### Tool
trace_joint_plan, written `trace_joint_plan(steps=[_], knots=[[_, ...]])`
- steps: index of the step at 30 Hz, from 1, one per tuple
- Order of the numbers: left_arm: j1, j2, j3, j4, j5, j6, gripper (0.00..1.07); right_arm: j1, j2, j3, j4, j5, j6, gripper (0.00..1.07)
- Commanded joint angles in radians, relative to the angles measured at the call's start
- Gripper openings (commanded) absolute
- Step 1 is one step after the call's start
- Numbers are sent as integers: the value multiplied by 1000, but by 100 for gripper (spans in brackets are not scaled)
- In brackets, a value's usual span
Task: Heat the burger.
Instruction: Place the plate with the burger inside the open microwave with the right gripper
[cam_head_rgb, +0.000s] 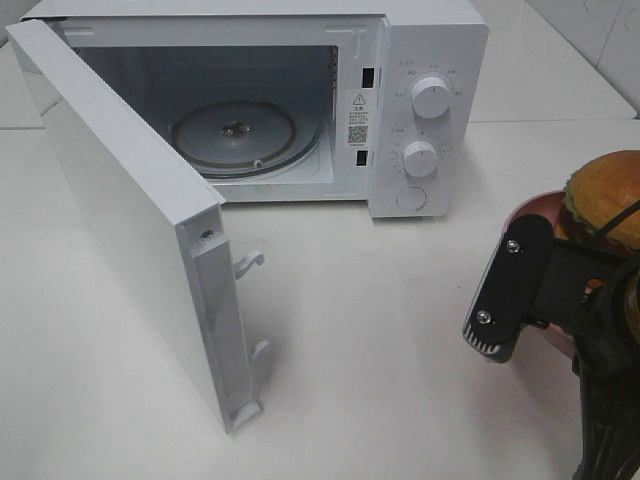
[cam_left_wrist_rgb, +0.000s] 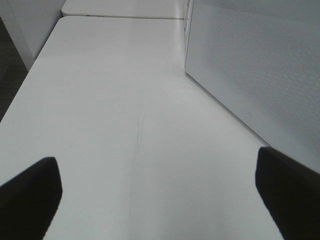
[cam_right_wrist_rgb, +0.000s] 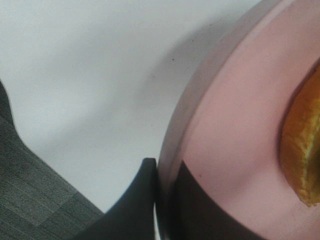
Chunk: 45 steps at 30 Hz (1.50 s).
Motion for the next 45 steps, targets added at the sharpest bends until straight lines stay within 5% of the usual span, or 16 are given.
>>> trace_joint_plan(steps=[1, 45], knots=[[-4, -3, 4, -5, -3, 2, 98, 6, -9, 1, -58, -31, -72, 0], [-4, -3, 4, -5, -3, 2, 98, 6, -8, 1, -60, -290, -692, 0]])
